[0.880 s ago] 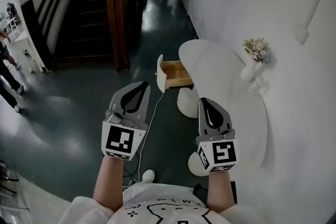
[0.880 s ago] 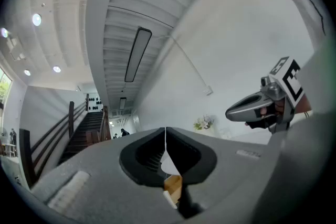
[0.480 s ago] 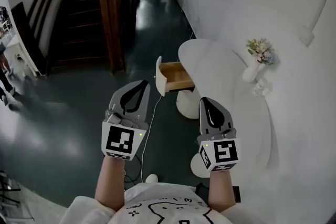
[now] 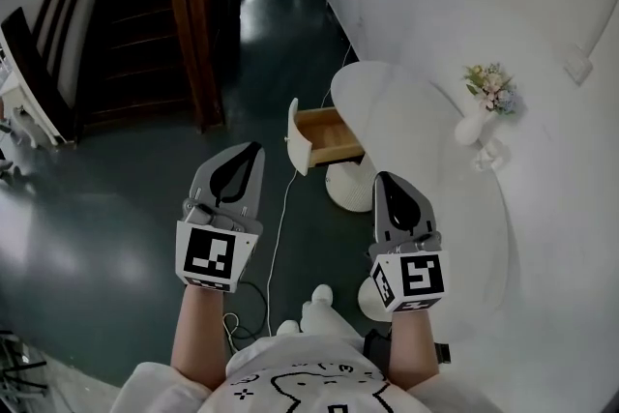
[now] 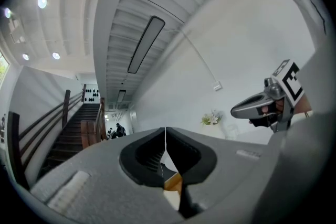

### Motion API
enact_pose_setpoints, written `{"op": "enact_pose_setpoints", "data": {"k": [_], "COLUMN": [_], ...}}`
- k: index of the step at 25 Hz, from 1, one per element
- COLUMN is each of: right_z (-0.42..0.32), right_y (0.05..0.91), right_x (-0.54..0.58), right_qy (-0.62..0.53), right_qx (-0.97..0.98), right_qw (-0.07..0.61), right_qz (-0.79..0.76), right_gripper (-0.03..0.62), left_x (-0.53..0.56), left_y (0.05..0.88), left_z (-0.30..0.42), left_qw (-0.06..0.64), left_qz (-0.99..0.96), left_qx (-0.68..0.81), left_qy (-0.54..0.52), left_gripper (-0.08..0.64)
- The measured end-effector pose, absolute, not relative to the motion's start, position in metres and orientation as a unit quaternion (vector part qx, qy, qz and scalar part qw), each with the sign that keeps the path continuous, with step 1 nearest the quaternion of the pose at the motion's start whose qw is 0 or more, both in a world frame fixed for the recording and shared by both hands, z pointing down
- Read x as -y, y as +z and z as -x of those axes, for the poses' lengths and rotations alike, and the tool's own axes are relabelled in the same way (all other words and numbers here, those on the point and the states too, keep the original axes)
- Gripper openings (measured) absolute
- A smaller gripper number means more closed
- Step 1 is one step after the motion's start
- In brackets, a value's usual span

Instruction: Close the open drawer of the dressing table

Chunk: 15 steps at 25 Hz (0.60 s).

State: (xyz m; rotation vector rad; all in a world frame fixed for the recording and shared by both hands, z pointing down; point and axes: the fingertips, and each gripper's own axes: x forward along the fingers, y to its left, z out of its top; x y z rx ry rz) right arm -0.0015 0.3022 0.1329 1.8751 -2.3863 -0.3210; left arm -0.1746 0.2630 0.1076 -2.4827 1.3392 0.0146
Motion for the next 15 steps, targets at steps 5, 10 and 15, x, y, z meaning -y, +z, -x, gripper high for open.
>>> {"op": "enact_pose_setpoints", "data": {"k": [5,10,15], "right_z": [-0.002,-0.002,-0.020], "right_y": [0.146,0.158,0.162], "right_x": [-0.274,-0.235,-0.180], "right_qy": [-0.103,-0.100,-0.087], "right_qx": [0.784,0.793,0.796], "right_qw": [0.067,0.075,0.072], "right_qz": [-0.608,-0.597,-0.594], "right_gripper": [-0.005,-0.005,-0.005], "left_x": [-0.237,-0.198,-0.144], "left_y": [0.117,0.129,0.137], "left_z": [0.178,0.184,0.170], "left_qw": [0.146,0.147,0.134], "left_qz": [0.869,0.861,0.860], "left_qx": [-0.473,-0.487,-0.492], "left_qy": [0.004,-0.004,-0.011], "left_gripper": [0.018,0.018,0.018]}}
